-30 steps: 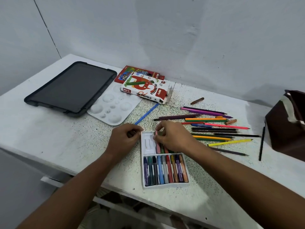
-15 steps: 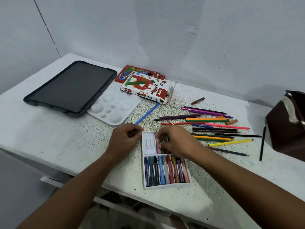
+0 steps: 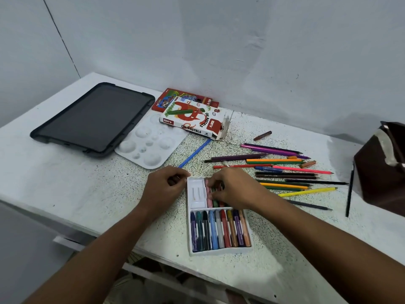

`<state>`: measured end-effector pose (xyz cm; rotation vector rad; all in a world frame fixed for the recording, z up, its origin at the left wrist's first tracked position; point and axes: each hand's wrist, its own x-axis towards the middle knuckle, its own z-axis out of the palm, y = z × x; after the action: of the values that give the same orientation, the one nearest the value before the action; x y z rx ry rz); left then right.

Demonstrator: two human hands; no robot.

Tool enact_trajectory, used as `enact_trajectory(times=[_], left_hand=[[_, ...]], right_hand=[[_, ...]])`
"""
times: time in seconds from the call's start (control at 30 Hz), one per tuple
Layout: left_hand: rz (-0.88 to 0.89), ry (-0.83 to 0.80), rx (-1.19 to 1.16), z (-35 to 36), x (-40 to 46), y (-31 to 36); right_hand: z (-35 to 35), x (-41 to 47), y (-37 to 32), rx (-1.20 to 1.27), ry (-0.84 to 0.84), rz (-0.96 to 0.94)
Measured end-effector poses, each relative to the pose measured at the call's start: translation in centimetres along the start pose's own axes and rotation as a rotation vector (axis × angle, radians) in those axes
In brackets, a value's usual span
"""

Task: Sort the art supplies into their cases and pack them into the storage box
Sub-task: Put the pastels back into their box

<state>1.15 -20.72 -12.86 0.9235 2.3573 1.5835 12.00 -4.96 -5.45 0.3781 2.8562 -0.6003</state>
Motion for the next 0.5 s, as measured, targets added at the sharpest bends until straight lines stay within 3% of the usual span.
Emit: enact_trajectory(times=[0.13, 0.27, 0.37, 0.5], left_hand=[[-0.020, 0.005, -0.022, 0.0, 0.0, 0.2], [-0.046, 0.018, -0.019, 0.1, 0.0, 0.0], [-0.053, 0.017, -0.015, 0.1, 0.1, -0.2], [-0.061, 0.023, -0.025, 0.2, 0.1, 0.0]], right_hand=[[-1.6, 1.9, 2.3, 0.164, 0.179, 0.090], [-3.6, 5.8, 8.2, -0.010, 0.409, 0.229], [-5.1, 7.8, 12.2, -0.126, 0.399, 0.319], [-5.9, 9.2, 15.4, -0.205, 0.320, 0.296]])
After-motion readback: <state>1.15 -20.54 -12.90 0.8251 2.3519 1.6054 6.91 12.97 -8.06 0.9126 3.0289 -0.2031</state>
